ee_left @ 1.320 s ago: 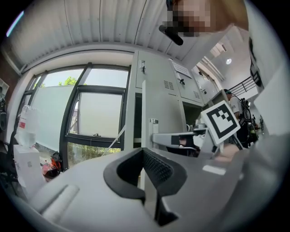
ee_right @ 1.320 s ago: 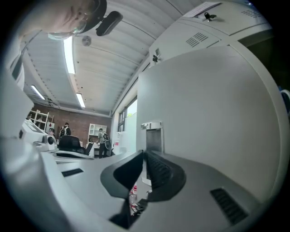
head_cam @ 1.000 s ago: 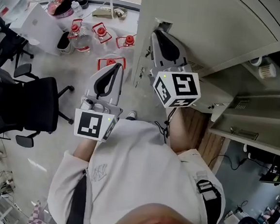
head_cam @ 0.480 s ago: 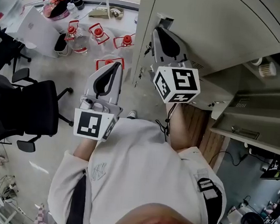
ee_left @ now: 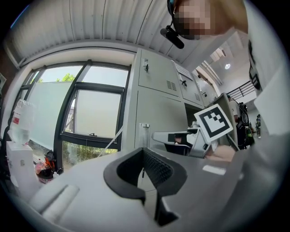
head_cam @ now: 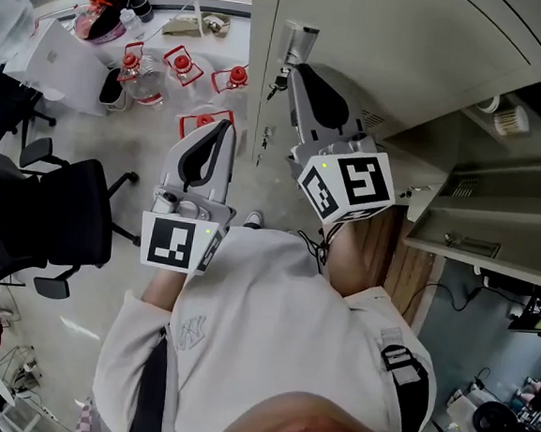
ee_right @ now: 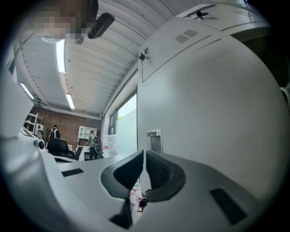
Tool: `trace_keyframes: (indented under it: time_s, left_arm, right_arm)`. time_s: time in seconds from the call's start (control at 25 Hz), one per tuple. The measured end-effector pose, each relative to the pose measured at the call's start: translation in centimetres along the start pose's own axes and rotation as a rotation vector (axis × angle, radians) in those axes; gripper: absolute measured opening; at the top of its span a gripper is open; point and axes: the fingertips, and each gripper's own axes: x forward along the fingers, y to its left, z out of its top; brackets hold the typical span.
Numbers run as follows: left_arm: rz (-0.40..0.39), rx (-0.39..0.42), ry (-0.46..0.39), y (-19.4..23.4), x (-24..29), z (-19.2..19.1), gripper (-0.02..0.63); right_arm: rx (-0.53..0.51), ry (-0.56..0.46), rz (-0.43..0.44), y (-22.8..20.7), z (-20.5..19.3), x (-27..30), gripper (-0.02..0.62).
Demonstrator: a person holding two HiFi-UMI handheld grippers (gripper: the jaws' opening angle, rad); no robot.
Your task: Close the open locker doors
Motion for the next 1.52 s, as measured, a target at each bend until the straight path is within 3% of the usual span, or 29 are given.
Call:
trace_keyframes:
  time_s: [0.2,0.4,0.76,1.2,1.52]
  left_arm:
    - [-0.065,-0.006,0.000,-2.9,0.7,0.2,0.002]
    - [-0.154,-0.007,-0.011,-7.9,1.7,0.7,0.002]
    - [-0.316,-0.022,-0.008,-19.3,2.6,0.6,0.002]
    - [-0.499,-0.038,-0.016,-32.8,3.0,0.2,0.002]
    - [-0.560,-0.037,-0.015,-38.3,3.2,-0.4,0.002]
  right_arm:
    - [-0.005,-0.016,-0.001,0.2,1.4,-5.5,0.021]
    - [-0.020,-0.009,-0.065,-1.4,1.5,-11.7,0.022]
    - [0.011,-0.005,-0.214,-5.1,1.7,-23.5,0.021]
    - [-0.012,-0.031,-0.327,-9.0,2.5,-35.7,0.021]
    - [0.011,-0.043,-0.368,-11.2,1.8,-41.0,0.021]
